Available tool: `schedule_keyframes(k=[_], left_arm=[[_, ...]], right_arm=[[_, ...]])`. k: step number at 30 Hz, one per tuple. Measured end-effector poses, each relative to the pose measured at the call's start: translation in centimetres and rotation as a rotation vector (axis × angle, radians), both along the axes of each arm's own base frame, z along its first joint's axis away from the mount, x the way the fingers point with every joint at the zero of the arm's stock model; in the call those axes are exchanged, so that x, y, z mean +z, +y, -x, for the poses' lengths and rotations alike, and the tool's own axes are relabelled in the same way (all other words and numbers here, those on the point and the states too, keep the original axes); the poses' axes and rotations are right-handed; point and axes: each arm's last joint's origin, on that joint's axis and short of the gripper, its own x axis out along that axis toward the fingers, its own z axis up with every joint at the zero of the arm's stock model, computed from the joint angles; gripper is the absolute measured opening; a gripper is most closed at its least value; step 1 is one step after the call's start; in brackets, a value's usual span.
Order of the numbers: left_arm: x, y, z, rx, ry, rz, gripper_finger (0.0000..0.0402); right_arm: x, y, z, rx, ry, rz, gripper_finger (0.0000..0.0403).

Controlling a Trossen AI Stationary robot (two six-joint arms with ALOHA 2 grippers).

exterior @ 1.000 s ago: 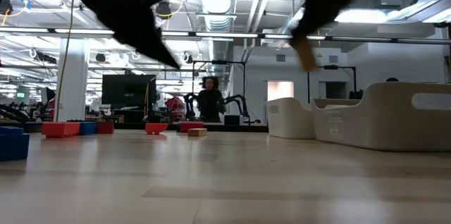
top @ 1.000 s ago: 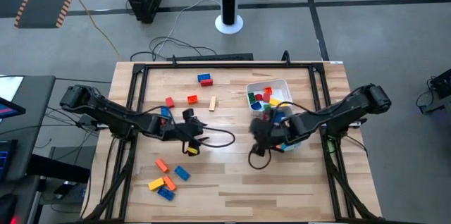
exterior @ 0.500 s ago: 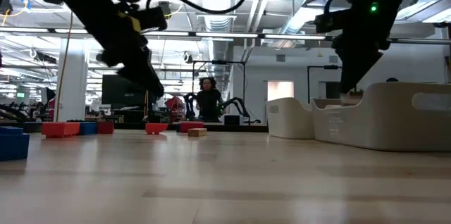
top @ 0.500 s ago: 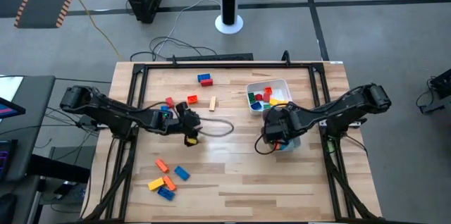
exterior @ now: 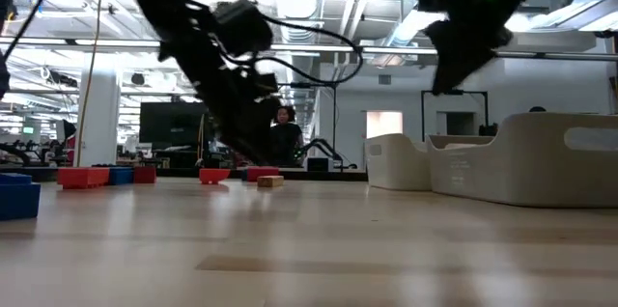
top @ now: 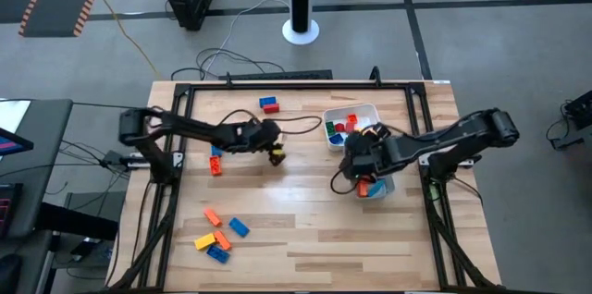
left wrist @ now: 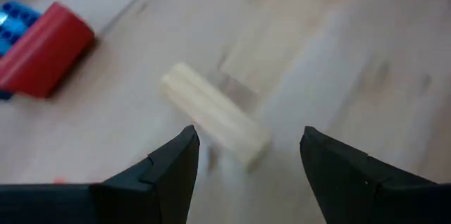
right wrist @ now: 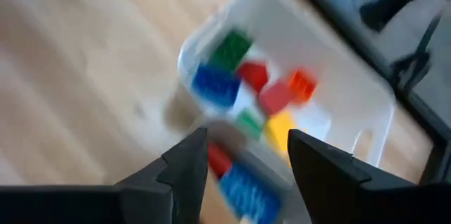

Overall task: Sort blocks by size
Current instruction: Put the large brown wooden block into the gray bin

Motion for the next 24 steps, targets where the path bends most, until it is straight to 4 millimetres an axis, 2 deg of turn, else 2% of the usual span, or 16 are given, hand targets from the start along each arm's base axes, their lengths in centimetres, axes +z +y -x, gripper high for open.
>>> schedule_keyframes(k=[6, 15, 19, 24], left_arm=[[-1.1, 2.2, -2.0, 0.087, 0.015, -0.004, 0.0238], [-2.8, 3.1, -2.3, 0.094, 0.059, 0.023, 0.0231], [-2.8, 2.7, -2.4, 0.049, 0.073, 0.006, 0.0187], [-2.8, 2.2, -2.5, -0.006, 0.098, -0.012, 0.0095]], right_arm=[[1.9, 0.7, 0.4, 0.080, -0.122, 0.008, 0.0212], [2.1, 2.8, 0.9, 0.162, -0.132, 0.034, 0.0197], [2.1, 2.7, 0.9, 0.156, -0.136, 0.035, 0.0188], [2.1, 2.5, 0.8, 0.145, -0.142, 0.036, 0.0179]])
